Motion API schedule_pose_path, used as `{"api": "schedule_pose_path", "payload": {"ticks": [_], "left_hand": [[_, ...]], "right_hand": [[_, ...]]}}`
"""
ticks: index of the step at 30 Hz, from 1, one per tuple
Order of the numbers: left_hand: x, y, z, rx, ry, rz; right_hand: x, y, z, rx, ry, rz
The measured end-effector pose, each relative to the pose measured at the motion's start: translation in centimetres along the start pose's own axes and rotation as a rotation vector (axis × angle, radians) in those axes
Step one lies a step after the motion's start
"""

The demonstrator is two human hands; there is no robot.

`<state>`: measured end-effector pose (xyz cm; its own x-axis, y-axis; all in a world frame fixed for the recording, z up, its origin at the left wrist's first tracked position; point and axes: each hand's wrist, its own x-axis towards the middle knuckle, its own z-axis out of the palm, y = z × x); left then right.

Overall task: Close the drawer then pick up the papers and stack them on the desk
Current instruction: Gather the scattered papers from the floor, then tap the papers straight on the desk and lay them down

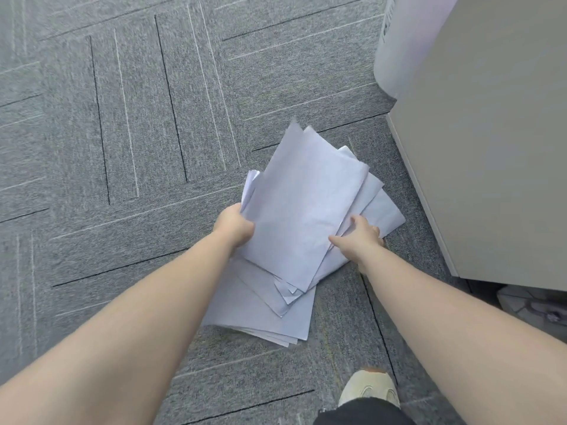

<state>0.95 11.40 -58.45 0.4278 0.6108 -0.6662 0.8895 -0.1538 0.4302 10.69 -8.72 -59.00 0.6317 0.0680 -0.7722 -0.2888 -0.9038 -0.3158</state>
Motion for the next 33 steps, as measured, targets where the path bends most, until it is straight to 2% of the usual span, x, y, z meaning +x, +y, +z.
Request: {"api": "schedule_pose_path", "payload": {"ticks": [4, 8, 10, 14, 23, 27, 33], "left_hand": [[-0.5, 0.6, -1.6, -0.246, -0.02, 0.046], [-2.0, 2.5, -4.0, -0.531, -0.09, 0.112], [-3.0, 3.8, -5.9, -0.607, -0.143, 0.148], [-5.1, 7.4, -10.9, -0.725, -0.17, 0.229], [-12.5, 15.8, -24.4, -0.841, -0.094, 0.409], [-17.5, 20.6, -29.8, -0.913, -0.056, 0.511], [-28.0, 29.3, -36.8, -1.01, -0.05, 0.749]], "right_hand": [[-0.1, -0.1, -0.6, 0.348, 0.05, 0.08], [-1.8, -1.5, -2.3, 0.665, -0.03, 0.129], [-2.9, -3.2, -3.7, 0.824, -0.114, 0.08], [-5.7, -7.5, -7.2, 1.033, -0.246, -0.149], [-15.7, -17.8, -17.4, 0.985, -0.34, -0.539], [-21.9, -22.0, -24.0, 1.005, -0.272, -0.681], [-34.0, -26.9, -35.5, 1.032, -0.063, -0.932]]}}
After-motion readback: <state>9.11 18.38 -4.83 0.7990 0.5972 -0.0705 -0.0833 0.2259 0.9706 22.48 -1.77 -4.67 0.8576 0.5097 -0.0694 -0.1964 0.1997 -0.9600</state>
